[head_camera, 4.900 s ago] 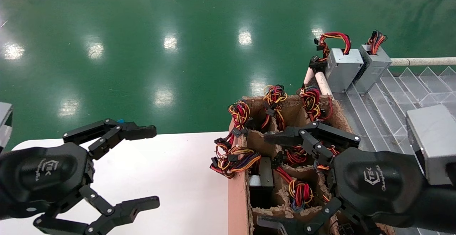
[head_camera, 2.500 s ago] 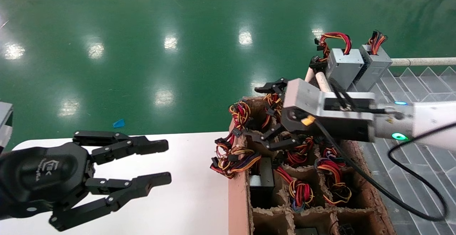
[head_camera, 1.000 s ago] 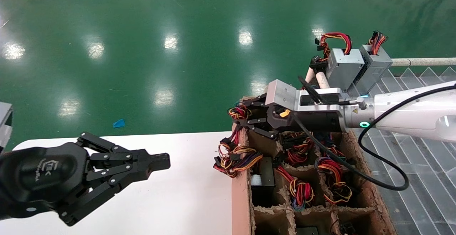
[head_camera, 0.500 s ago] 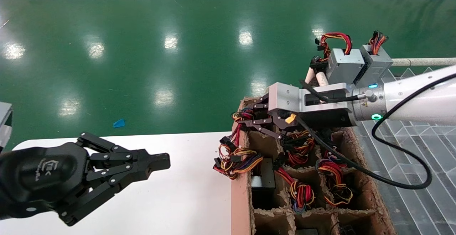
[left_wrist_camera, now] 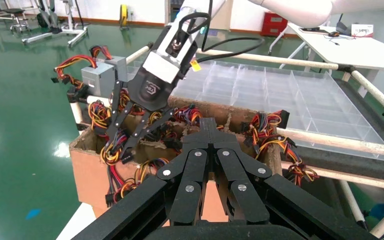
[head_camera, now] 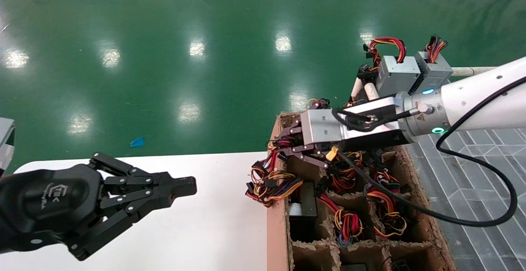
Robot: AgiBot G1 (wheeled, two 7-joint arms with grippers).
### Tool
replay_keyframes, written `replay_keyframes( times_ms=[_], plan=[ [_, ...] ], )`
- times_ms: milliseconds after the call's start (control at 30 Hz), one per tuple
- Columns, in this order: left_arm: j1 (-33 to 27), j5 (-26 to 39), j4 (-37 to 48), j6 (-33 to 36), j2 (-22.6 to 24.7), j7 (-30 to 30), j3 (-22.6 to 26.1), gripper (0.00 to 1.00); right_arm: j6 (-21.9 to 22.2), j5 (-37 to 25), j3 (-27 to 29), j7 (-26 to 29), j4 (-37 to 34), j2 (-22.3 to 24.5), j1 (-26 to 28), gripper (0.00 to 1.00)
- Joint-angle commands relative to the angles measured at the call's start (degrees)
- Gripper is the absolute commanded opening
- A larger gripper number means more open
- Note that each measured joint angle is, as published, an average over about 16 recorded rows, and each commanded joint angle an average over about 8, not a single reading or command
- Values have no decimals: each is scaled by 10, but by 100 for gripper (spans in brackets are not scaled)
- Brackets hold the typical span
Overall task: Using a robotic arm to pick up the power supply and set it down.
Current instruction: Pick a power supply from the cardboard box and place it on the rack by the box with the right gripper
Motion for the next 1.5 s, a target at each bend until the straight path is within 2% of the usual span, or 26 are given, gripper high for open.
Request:
replay_keyframes(
  times_ms=[33,467,733,933,1167,1500],
  plan=[
    [0,0,0,0,0,0,0,0,0,-2,-1,4,18,2,0,0],
    [0,0,0,0,0,0,0,0,0,-11,4,-11,94,25,14,0],
    [0,0,0,0,0,0,0,0,9,6,22,-70,145,42,17,0],
    [0,0,0,0,0,0,0,0,38,-15,29,-120,208,58,14,0],
    [0,0,0,0,0,0,0,0,71,-22,48,-139,274,78,19,0],
    [0,0,0,0,0,0,0,0,121,-21,75,-193,292,84,20,0]
  ],
)
